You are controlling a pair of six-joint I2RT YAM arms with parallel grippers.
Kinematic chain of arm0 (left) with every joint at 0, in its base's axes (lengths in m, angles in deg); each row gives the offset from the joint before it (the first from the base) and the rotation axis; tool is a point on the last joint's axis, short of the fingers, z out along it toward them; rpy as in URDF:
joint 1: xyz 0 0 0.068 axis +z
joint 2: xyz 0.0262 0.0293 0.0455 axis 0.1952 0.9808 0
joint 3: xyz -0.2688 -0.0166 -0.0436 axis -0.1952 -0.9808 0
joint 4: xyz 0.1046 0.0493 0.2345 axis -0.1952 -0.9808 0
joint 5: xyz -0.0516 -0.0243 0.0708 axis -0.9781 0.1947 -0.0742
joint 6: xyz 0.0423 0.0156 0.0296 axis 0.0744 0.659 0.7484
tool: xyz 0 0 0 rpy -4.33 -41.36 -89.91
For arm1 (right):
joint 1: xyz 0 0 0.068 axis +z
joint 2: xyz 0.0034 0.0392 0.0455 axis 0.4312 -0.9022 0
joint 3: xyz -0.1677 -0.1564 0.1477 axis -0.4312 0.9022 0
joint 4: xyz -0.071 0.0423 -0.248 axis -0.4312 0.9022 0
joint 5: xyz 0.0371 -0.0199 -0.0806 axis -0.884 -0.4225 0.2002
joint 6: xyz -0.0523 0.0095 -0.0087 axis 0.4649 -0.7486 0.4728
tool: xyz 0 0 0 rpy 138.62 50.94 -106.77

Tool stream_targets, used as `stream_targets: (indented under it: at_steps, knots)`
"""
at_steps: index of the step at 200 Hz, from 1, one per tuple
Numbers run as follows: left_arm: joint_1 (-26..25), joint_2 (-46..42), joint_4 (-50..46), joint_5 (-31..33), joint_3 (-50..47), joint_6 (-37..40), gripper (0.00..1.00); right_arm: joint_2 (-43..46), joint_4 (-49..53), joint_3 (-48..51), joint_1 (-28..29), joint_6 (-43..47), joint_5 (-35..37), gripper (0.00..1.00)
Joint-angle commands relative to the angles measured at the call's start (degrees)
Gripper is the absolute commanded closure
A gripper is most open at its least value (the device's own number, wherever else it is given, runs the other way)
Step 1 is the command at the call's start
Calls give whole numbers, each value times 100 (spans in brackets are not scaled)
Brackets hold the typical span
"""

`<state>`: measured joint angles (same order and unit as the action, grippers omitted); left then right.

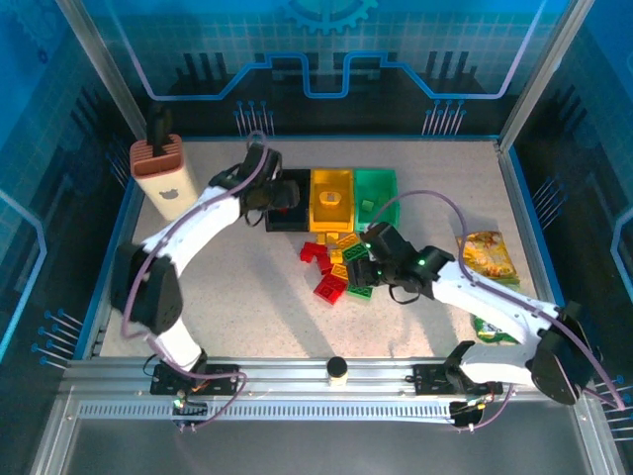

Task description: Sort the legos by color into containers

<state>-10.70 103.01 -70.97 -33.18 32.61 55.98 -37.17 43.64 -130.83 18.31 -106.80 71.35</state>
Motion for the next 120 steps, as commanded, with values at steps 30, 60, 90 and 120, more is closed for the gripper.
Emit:
stream_targets:
  at_steps: [30,60,90,120]
  knots:
    - [-109,-2732,1331,-453,-2914,-444,29,-1384,95,-1485,536,414,-156,36]
    - [-106,-4618,978,-189,-3838,-706,25,-2584,96,-2257,683,162,-389,37]
    - [-114,-5452,119,59,-3996,-764,25,-3686,569,-3265,892,-255,110,36]
    - [-112,-5622,-229,190,-4020,-877,25,-4439,839,-3967,928,-606,253,38]
